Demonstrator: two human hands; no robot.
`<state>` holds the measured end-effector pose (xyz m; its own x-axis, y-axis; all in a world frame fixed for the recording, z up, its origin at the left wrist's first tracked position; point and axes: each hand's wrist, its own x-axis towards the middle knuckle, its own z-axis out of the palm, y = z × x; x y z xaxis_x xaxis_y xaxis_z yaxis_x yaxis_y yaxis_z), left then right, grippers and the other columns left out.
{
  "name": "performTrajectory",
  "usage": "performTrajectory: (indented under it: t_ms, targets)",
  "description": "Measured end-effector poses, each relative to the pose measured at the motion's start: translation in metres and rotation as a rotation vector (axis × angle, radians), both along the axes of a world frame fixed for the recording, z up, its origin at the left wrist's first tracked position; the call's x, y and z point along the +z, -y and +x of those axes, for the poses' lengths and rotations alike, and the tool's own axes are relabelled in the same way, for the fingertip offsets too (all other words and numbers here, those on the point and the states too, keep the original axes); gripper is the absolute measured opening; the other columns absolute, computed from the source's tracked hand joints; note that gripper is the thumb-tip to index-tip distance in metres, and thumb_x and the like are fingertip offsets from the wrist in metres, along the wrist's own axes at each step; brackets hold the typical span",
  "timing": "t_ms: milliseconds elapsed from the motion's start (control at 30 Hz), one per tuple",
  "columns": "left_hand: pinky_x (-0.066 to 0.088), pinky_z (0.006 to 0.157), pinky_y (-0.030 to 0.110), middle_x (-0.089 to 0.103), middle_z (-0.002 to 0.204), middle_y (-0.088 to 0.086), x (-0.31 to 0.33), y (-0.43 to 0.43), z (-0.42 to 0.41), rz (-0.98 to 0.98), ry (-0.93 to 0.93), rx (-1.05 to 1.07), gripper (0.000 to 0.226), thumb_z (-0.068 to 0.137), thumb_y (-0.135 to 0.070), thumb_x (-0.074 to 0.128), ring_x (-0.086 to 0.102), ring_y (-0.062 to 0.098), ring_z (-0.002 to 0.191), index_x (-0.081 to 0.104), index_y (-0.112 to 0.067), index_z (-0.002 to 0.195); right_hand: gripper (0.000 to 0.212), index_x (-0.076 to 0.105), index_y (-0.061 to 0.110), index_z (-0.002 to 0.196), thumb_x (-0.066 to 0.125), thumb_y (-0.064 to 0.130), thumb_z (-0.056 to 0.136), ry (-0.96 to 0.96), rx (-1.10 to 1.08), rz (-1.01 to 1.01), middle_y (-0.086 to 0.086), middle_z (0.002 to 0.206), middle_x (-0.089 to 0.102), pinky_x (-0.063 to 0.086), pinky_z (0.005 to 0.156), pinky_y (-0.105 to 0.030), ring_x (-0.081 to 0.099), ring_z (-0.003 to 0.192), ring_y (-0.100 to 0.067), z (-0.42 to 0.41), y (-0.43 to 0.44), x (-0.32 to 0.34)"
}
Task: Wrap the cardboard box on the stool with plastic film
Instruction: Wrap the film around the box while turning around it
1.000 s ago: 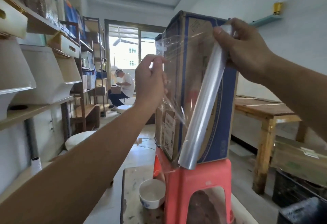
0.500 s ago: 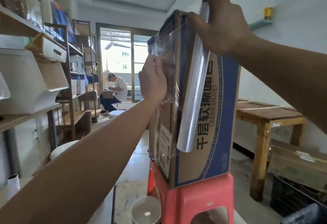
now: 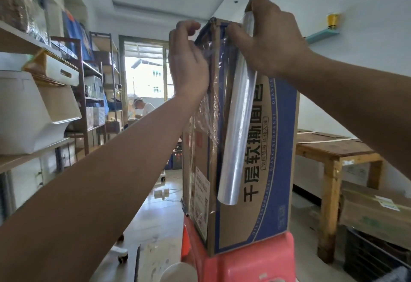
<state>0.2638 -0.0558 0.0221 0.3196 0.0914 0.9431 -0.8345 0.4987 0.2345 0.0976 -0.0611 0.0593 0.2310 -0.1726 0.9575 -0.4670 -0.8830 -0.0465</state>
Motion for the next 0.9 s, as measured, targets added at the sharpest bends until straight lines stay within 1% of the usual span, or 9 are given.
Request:
performTrajectory:
  t_ms: [33,133,233,333,433,567,667,767,900]
  targets:
    - [0.048,0.088,0.017,0.062,0.118,0.006,0.002,0.001,0.000,-0.007,-0.012,-0.024,0.034,0.097,0.000,0.035,0.059,0.015,0.107,0.058,-0.009,0.121,0.038,0.053,0.009,0.116,0.052,0.042,0.098,0.011,0.009,-0.002,-0.002,0.095,0.050,0.032,0.052,-0.004,0.045,0.082,-0.019,0.000,0.001,0.001]
    - [0.052,0.092,0.033,0.068,0.117,0.003,-0.005,0.010,0.011,0.034,-0.042,-0.051,0.032,0.101,-0.009,0.036,0.064,0.017,0.107,0.058,-0.012,0.123,0.038,0.054,0.007,0.116,0.053,0.041,0.098,0.020,0.026,-0.046,-0.001,0.095,0.050,0.029,0.055,-0.020,0.045,0.083,-0.017,-0.003,0.000,0.004]
    - [0.055,0.088,0.041,0.068,0.114,0.003,-0.007,0.017,0.023,0.116,-0.048,-0.011,0.032,0.103,-0.021,0.036,0.064,0.021,0.104,0.059,-0.017,0.124,0.038,0.055,0.007,0.113,0.053,0.042,0.097,0.025,0.031,-0.088,-0.002,0.092,0.049,0.031,0.054,-0.012,0.043,0.080,-0.016,-0.003,-0.004,0.008]
    - [0.054,0.085,0.038,0.070,0.110,0.003,0.004,0.018,0.023,0.131,-0.026,-0.055,0.035,0.105,-0.030,0.033,0.064,0.022,0.101,0.060,-0.018,0.123,0.043,0.055,0.008,0.117,0.053,0.046,0.097,0.016,0.056,-0.074,-0.006,0.100,0.057,0.027,0.056,-0.019,0.047,0.083,-0.016,-0.001,-0.005,0.012]
    - [0.052,0.091,0.037,0.071,0.108,0.005,0.009,0.023,0.025,0.202,-0.052,-0.171,0.043,0.106,-0.038,0.029,0.065,0.021,0.102,0.063,-0.015,0.119,0.048,0.055,0.010,0.122,0.057,0.050,0.094,-0.005,0.066,-0.049,-0.006,0.111,0.062,0.028,0.059,-0.018,0.050,0.087,-0.015,0.000,-0.003,0.017]
    - [0.048,0.086,0.035,0.066,0.094,0.002,0.006,0.031,0.027,0.205,-0.099,-0.261,0.044,0.106,-0.041,0.029,0.062,0.020,0.091,0.064,-0.014,0.103,0.054,0.049,0.018,0.108,0.073,0.057,0.079,-0.049,0.148,0.039,0.011,0.086,0.050,0.035,0.053,-0.008,0.046,0.071,-0.005,-0.007,0.001,0.014]
    - [0.047,0.080,0.031,0.067,0.093,0.004,0.006,0.032,0.025,0.182,-0.110,-0.263,0.045,0.106,-0.040,0.028,0.063,0.020,0.089,0.064,-0.013,0.098,0.058,0.044,0.020,0.104,0.081,0.051,0.072,-0.095,0.271,0.113,0.011,0.084,0.046,0.045,0.063,-0.023,0.049,0.076,-0.010,-0.017,0.003,0.010]
    - [0.046,0.078,0.030,0.064,0.092,0.003,0.004,0.033,0.026,0.167,-0.104,-0.239,0.044,0.106,-0.041,0.030,0.059,0.018,0.086,0.063,-0.014,0.097,0.057,0.051,0.015,0.102,0.082,0.052,0.072,-0.153,0.313,0.122,0.001,0.092,0.051,0.054,0.077,-0.041,0.053,0.084,-0.016,-0.029,0.003,0.009]
    - [0.045,0.081,0.033,0.062,0.091,-0.001,0.004,0.032,0.029,0.155,-0.097,-0.218,0.041,0.105,-0.040,0.031,0.057,0.016,0.086,0.063,-0.015,0.099,0.075,0.060,-0.003,0.094,0.082,0.062,0.064,-0.209,0.376,0.152,-0.020,0.086,0.057,0.059,0.074,-0.049,0.066,0.082,-0.027,-0.042,-0.004,0.008]
